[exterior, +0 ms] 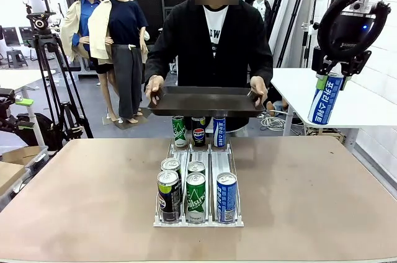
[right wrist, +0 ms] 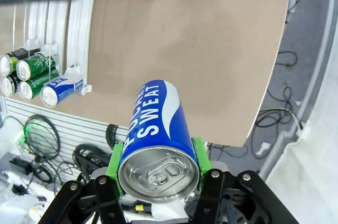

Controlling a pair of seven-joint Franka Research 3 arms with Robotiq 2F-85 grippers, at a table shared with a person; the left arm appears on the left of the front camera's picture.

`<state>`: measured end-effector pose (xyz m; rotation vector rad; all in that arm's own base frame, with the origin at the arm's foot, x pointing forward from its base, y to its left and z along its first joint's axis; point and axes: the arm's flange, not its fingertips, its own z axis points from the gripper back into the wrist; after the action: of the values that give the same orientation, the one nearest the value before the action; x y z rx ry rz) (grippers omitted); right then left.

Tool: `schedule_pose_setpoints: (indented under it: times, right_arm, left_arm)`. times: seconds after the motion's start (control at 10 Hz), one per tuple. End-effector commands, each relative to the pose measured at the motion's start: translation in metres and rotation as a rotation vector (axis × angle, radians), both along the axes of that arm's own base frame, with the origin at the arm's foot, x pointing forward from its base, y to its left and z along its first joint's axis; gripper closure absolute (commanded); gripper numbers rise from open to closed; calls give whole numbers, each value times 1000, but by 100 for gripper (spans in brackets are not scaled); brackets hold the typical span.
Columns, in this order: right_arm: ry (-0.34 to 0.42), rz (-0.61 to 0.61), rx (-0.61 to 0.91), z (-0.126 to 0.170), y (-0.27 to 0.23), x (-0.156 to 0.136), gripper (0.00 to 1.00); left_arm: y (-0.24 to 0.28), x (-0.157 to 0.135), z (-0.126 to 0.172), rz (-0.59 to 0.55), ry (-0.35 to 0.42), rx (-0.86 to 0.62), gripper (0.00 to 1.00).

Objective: Retrieve and hand over the desired beverage to the person.
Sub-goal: Place the picked can on the Handle tray extended by the person.

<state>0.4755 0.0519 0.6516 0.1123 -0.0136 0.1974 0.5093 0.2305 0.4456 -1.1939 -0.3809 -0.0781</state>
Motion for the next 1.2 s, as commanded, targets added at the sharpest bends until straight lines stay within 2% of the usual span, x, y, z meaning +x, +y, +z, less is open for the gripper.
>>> schedule_pose_setpoints:
  times: [0.0, 0.9, 1.0, 1.1]
  right_arm:
    - [-6, -10, -9, 7, -1, 2, 100]
    - [-6, -10, -9, 7, -1, 2, 100]
    - [0, 0, 0, 0, 0, 0, 100]
    - [5, 19, -2, 6, 10, 0, 100]
  left_arm:
    - [0, 0, 2, 12, 7, 4, 0]
    - [0, 0, 2, 12, 7, 4, 0]
    - [0, 0, 2, 12, 7, 4, 0]
    - [0, 0, 2, 12, 7, 4, 0]
